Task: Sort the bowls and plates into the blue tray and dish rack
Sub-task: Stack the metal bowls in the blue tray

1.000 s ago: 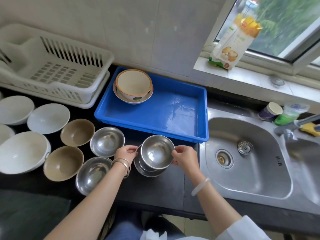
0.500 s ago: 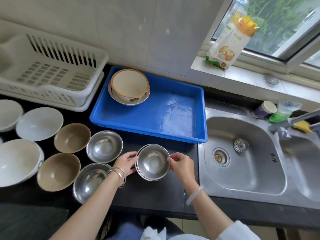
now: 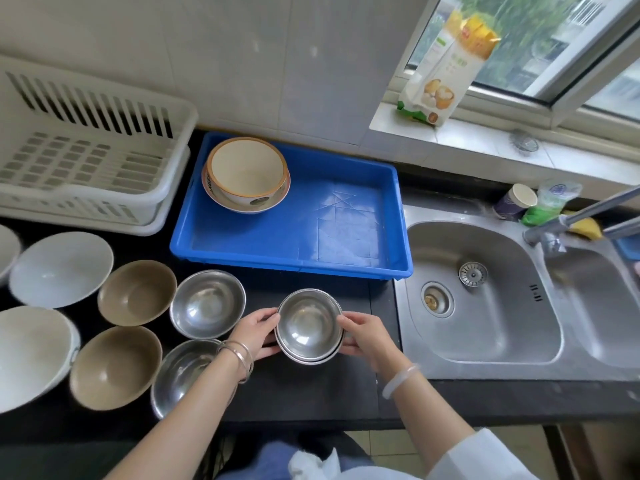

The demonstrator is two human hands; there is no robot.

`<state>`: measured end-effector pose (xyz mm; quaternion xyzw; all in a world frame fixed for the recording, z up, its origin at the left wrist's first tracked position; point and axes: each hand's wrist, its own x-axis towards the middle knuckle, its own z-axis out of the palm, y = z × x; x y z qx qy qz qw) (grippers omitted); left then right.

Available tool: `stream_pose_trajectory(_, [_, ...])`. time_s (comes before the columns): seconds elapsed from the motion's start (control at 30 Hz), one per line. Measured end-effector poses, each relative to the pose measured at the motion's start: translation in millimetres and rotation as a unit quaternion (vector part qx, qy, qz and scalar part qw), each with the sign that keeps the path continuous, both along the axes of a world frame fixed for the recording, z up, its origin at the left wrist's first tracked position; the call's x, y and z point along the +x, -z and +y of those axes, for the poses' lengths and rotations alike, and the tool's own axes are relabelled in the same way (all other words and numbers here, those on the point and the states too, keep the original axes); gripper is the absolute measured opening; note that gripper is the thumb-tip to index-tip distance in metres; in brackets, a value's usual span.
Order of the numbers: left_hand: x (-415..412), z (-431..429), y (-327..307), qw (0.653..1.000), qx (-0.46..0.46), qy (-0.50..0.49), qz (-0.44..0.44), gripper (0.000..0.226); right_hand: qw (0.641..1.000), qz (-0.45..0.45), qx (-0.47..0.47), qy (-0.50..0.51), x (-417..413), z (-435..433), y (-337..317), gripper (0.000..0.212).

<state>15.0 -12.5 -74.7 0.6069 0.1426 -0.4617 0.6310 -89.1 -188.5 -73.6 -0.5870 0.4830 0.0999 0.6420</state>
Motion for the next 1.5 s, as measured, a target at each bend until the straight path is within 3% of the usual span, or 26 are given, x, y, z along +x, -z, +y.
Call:
stream_pose_trajectory(0.3, [40, -27, -44, 0.998, -0.033, -0.019, -0.059, 0.022, 0.994, -0.105, -0.026, 0.017, 37, -29, -47, 0.02])
stream_pose_trajectory(0.5, [88, -79, -61, 0.994, -0.027, -0.046, -0.091, 0.031, 0.991, -0.123, -0.038, 0.016, 91, -76, -68, 0.022])
stream_pose_trajectory(0.77, [132, -138, -35, 0.991, -0.009, -0.106, -0.083, 0.034, 0.995, -0.097, 0.007, 0.019, 153, -123, -38, 0.028])
stream_pose_trajectory(0.97, [150, -155, -10, 0.992, -0.033, -0.118, -0.026, 0.036, 0.995, -0.093, 0.025, 0.029, 183, -141, -17, 0.029])
stream_pose_trajectory(1.27, [160, -171, 15, 0.981, -0.062, -0.18, -0.03, 0.036, 0.992, -0.109, 0.041, 0.042, 207, -154, 8, 0.032])
stream_pose_trajectory(1.5, [164, -181, 22, 0.968, -0.108, -0.226, 0.006, 0.023, 0.987, -0.137, 0.052, 0.065, 224, -151, 12, 0.033])
